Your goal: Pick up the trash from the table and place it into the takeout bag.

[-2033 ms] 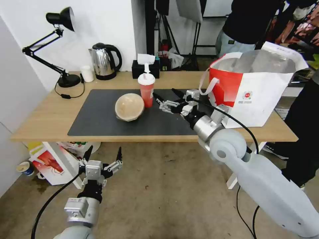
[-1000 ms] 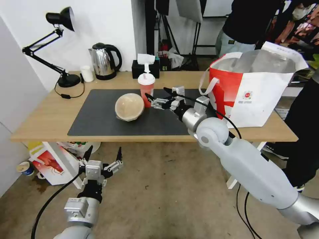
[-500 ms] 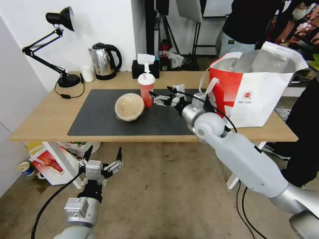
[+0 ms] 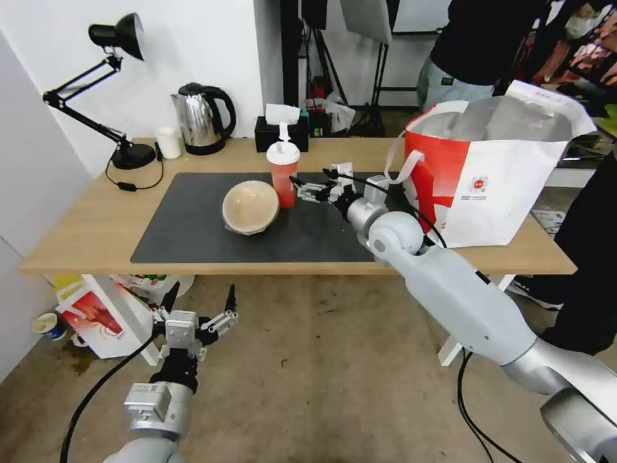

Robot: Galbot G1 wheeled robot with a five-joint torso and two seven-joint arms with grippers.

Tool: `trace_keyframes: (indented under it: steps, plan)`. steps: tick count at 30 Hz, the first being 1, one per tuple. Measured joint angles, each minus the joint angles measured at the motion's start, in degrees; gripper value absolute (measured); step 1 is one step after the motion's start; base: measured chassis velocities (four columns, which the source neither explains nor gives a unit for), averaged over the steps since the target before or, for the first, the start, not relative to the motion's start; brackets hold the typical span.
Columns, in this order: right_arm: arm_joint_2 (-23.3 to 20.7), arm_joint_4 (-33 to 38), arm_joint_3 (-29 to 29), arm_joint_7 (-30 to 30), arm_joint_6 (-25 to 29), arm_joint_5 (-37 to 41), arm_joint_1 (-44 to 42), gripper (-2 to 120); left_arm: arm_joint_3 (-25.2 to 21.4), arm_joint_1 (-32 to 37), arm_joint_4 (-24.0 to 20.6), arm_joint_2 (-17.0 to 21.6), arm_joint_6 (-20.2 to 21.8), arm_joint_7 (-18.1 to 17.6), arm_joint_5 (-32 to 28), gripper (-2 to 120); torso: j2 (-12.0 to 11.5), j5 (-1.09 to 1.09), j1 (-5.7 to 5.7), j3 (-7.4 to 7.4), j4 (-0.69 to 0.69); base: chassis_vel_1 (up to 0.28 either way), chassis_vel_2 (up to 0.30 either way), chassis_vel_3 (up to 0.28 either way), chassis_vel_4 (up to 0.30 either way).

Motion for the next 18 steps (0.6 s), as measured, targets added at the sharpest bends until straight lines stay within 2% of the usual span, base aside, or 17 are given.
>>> trace_keyframes:
  steps: [18]
  plan:
    - [1.9, -3.9, -1.5, -0.4, -0.1, -0.3, 2.0, 100, 0.0, 0.0, 0.0, 0.0, 0.0, 0.0, 0.0, 100, 0.0, 0.0, 0.0, 0.0, 0.0, 0.0, 0.0, 0.0, 0.0]
